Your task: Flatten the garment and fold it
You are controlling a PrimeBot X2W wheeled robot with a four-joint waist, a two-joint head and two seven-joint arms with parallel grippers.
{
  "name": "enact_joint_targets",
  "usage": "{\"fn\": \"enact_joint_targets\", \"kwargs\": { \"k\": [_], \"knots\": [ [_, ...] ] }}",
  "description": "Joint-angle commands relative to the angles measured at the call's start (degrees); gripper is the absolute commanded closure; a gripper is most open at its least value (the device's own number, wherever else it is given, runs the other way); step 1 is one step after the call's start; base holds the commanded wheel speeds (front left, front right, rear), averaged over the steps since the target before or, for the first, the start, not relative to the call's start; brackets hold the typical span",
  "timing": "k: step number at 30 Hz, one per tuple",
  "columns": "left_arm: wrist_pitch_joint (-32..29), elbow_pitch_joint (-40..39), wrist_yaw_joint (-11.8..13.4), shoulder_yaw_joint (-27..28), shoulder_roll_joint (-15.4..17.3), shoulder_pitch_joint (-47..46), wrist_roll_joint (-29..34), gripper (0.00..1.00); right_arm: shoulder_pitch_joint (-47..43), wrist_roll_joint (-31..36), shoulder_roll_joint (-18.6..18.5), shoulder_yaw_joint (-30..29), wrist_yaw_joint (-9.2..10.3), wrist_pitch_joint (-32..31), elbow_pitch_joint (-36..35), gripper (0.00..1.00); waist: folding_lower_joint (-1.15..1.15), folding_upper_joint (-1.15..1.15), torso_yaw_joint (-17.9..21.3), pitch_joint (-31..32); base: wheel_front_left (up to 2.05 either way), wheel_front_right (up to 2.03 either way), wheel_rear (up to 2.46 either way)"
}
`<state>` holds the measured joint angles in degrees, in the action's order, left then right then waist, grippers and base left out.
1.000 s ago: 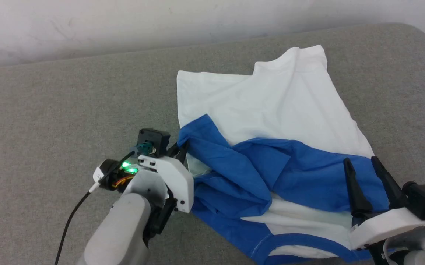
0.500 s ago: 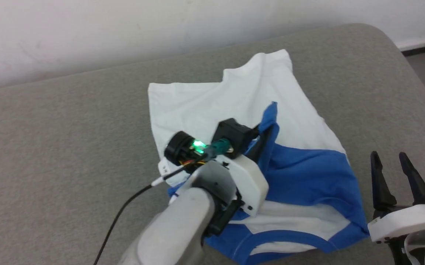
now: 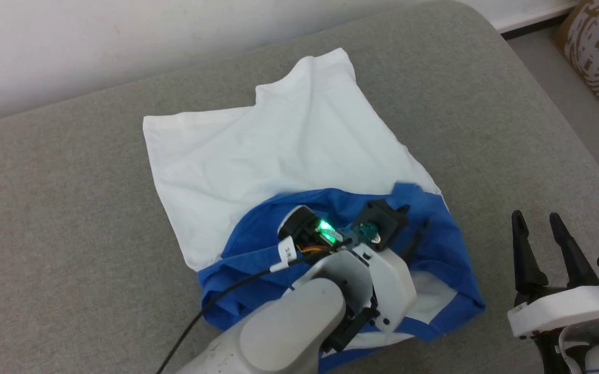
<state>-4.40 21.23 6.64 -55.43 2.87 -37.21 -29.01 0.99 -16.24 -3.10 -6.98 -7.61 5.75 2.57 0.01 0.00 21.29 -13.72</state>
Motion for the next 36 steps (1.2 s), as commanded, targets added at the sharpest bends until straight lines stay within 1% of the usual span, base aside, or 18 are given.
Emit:
{"fn": "enact_joint_targets", "kwargs": {
  "k": [1, 4, 8, 13, 15, 19, 23, 26, 31, 34, 36],
  "knots": [
    [0.75, 0.96, 0.47, -1.23, 0.02, -1.13, -0.81, 0.0, 1.01, -0.32, 0.22, 0.22, 0.12, 0.47, 0.32, 0.0, -0.01, 0.0, 0.45, -0.66, 0.0, 0.0, 0.0],
    [2.81, 2.42, 1.3, -3.39, 0.01, -2.34, -3.05, 0.0, 1.33, -0.31, 0.22, 0.07, 0.12, 0.75, 0.66, 0.0, -0.01, 0.0, -0.79, -0.21, 0.0, 0.0, 0.0],
    [6.45, 3.39, 2.27, -4.3, 0.01, -4.32, -5.41, 0.0, 1.37, 0.62, 0.22, 0.06, 0.12, 0.77, 0.29, 0.0, -0.01, 0.0, -3.37, 1.88, 0.0, 0.0, 0.0],
    [11.62, 4.44, 3.7, -2.05, 0.02, -6.14, -7.35, 0.0, 0.81, 1.98, 0.22, -0.54, 0.12, -0.21, -1.69, 0.0, -0.01, 0.0, -7.05, 5.18, 0.0, 0.0, 0.0],
    [13.8, 4.71, 3.95, -0.56, 0.76, -6.42, -7.59, 0.0, 0.35, 2.36, 0.22, -0.92, 0.12, -0.7, -2.66, 0.0, -0.01, 0.0, -8.76, 6.72, 0.0, 0.0, 0.0],
    [16.42, 3.82, 4.98, 2.63, 4.36, -5.57, -8.25, 0.0, -0.6, 2.17, 0.22, -0.64, 0.12, -1.26, -4.32, 0.0, -0.01, 0.0, -10.99, 8.78, 0.0, 0.0, 0.0],
    [17.66, 2.05, 6.41, 5.74, 9.38, -3.05, -8.98, 0.0, -1.36, 1.08, 0.22, 0.87, 0.12, -0.68, -5.41, 0.0, -0.01, 0.0, -12.21, 9.87, 0.0, 0.0, 0.0],
    [18.28, 0.22, 7.94, 7.9, 13.36, -0.41, -9.18, 0.0, -1.52, 0.86, 0.22, 2.86, 0.12, 0.08, -5.78, 0.0, -0.01, 0.0, -12.53, 10.12, 0.0, 0.0, 0.0],
    [19.09, -3.53, 10.82, 12.03, 19.81, 6.47, -9.47, 0.0, -1.58, 0.75, -0.37, 5.44, 0.12, 1.2, -5.33, 0.0, -0.01, 0.0, -13.0, 9.87, 0.0, 0.0, 0.0],
    [19.31, -5.95, 12.63, 15.03, 22.47, 11.78, -9.83, 0.0, -1.58, 0.86, -0.38, 6.21, 0.12, 1.75, -4.86, 0.0, -0.01, 0.0, -13.52, 9.62, 0.0, 0.0, 0.0],
    [19.35, -7.93, 13.77, 17.31, 23.49, 15.34, -9.65, 0.0, -1.55, 1.09, -0.37, 6.69, 0.12, 2.04, -4.62, 0.0, -0.01, 0.0, -13.94, 9.35, 0.0, 0.0, 0.0]
  ]
}}
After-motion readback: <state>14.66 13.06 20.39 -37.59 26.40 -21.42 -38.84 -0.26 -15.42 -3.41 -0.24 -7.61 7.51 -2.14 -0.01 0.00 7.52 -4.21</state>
